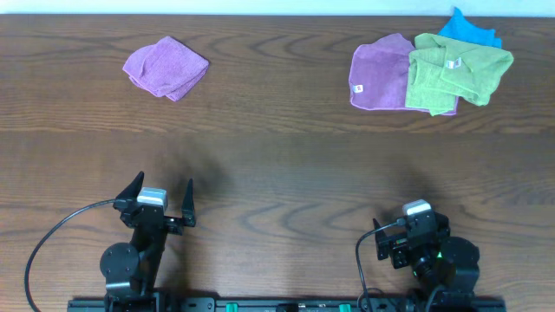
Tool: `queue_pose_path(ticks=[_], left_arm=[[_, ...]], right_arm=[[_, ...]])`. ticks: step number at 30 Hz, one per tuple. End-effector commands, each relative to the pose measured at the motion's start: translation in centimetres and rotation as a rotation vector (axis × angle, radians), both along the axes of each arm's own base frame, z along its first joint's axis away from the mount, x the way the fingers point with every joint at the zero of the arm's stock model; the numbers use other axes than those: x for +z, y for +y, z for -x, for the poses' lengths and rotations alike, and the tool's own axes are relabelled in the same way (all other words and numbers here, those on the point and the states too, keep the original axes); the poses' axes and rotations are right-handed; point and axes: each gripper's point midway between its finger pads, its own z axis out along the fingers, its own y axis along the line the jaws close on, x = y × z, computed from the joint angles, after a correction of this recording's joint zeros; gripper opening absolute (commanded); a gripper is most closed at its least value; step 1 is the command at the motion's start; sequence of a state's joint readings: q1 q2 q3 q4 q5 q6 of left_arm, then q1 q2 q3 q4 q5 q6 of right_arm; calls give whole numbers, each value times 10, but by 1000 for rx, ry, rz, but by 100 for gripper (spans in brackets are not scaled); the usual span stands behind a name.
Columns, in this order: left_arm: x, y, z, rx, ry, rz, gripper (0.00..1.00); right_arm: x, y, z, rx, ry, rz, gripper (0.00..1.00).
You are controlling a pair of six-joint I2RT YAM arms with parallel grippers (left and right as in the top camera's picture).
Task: Fold the cloth
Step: 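Move the right gripper toward the green cloth on the right pile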
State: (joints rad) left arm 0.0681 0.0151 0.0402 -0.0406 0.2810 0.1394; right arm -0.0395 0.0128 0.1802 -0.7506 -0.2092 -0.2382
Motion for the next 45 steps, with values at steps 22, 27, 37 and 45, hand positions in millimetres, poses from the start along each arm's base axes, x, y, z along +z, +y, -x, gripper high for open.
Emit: queue_pose_path(ticks=[22, 27, 37, 45], left_arm=[[-18, -1, 0, -5, 36, -15, 95], [-18, -1, 0, -5, 36, -14, 95], [-18, -1, 0, -5, 36, -14, 95], [-18, -1, 0, -5, 36, -14, 95]], right_arm=[[-4, 4, 1, 14, 9, -19, 99], [-4, 4, 1, 13, 9, -19, 99], [15, 10, -6, 9, -27, -93, 99], [102, -3, -29, -97, -4, -148, 99]])
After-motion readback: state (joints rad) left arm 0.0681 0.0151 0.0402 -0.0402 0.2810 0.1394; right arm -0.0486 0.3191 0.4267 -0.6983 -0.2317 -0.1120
